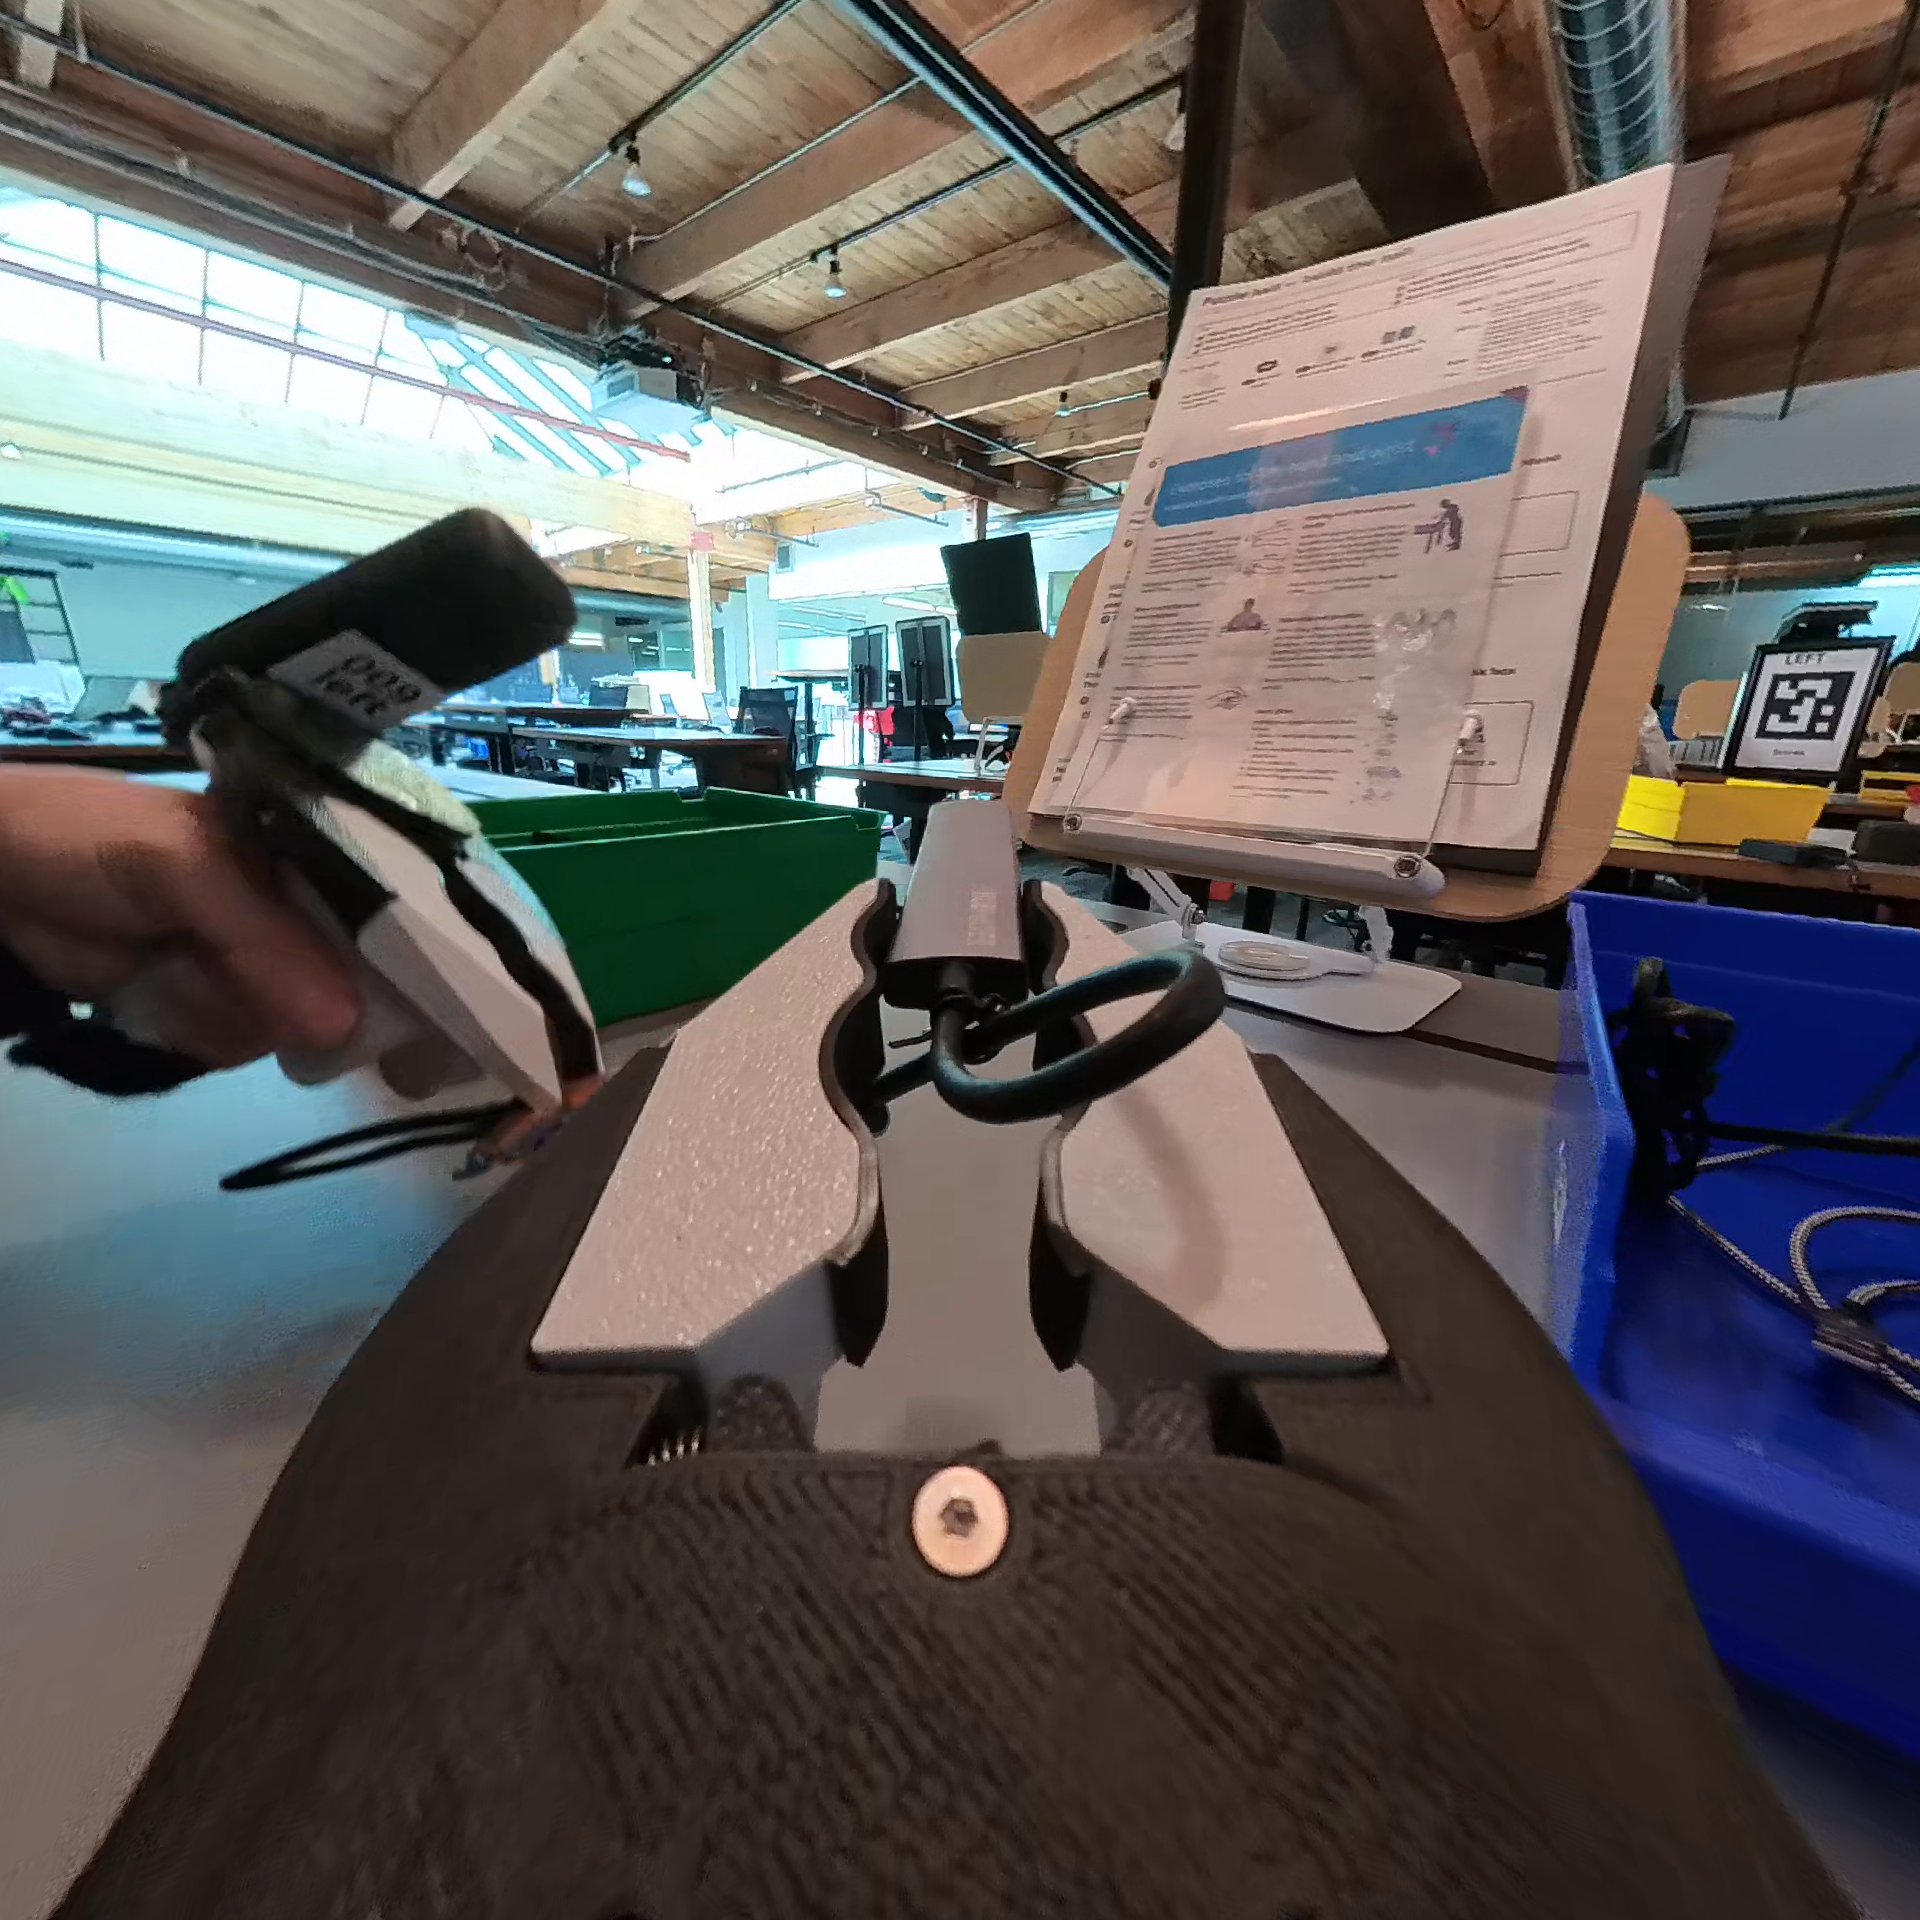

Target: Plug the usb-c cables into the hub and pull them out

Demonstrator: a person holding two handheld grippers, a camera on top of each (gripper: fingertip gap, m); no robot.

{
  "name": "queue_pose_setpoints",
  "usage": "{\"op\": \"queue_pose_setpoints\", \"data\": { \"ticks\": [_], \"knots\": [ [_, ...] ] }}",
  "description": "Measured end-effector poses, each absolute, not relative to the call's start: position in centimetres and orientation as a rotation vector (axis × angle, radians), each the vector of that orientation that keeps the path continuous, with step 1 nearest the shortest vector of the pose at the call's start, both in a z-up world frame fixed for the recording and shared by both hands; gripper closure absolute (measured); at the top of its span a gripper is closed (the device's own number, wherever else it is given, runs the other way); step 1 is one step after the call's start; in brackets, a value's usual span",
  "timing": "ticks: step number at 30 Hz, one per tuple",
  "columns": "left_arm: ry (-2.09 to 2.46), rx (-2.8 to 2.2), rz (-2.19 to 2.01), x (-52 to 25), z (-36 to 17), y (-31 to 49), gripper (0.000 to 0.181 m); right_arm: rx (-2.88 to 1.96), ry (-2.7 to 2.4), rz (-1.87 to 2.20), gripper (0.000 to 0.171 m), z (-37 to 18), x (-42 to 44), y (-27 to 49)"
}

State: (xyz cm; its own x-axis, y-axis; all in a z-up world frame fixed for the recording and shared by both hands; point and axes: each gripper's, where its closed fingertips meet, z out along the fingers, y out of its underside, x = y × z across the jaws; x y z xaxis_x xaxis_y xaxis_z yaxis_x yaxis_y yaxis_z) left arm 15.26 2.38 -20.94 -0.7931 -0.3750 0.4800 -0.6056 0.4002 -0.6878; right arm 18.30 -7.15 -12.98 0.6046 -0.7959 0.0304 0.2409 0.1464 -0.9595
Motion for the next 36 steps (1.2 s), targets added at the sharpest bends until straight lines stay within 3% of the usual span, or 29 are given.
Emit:
{"op": "queue_pose_setpoints", "data": {
  "ticks": [8, 36],
  "knots": [
    [-2.171, 0.766, 1.380, 14.0, -15.8, 0.1, 0.174, -1.253, 0.487, -0.788, 0.148, -13.2, 17.6, -5.8],
    [-2.249, 0.771, 1.304, 14.5, -15.6, -2.5, 0.175, -1.310, 0.371, -0.785, 0.149, -13.4, 16.4, -4.1]
  ]
}}
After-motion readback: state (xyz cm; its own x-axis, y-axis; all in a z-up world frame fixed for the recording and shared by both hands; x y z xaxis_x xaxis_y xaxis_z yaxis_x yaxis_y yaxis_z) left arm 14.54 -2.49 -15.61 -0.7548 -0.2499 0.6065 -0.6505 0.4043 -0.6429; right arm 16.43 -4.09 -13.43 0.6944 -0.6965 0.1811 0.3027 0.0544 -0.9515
